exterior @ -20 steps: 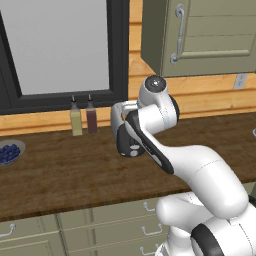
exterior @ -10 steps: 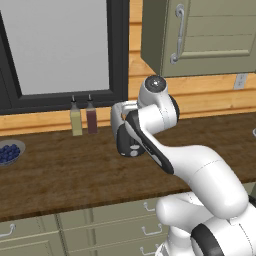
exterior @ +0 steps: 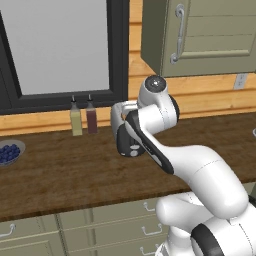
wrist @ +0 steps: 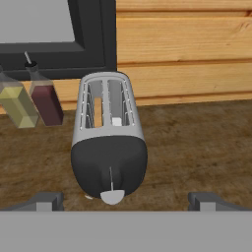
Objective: Start the toaster. Once the lever pops up, take the bread to the plate on the dining counter.
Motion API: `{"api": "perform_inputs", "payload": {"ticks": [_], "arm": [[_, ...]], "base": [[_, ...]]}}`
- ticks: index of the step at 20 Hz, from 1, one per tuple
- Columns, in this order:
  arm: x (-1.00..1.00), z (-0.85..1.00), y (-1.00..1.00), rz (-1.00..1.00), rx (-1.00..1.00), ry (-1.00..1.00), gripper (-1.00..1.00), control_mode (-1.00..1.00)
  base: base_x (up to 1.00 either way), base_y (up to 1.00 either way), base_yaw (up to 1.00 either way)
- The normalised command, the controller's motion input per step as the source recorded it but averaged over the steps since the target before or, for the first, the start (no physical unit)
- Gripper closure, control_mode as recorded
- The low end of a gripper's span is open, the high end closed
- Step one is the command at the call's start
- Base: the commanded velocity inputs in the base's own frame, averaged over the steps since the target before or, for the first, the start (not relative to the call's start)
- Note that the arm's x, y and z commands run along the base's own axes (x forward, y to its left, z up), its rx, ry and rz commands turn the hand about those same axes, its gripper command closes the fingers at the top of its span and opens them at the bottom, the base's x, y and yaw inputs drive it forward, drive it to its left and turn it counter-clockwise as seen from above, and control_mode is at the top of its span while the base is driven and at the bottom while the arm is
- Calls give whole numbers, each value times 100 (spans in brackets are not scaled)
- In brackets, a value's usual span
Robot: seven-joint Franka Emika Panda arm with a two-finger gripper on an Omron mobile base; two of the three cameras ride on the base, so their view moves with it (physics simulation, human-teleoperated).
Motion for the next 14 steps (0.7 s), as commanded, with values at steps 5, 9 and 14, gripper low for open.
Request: {"api": "perform_inputs", "payload": {"ticks": [5, 9, 14], "arm": [[0, 0, 0, 0, 0, 0, -100, -100], [0, 0, 0, 0, 0, 0, -100, -100], [0, 0, 0, 0, 0, 0, -100, -100]], "base": [[0, 0, 0], [0, 0, 0], [0, 0, 0]]}}
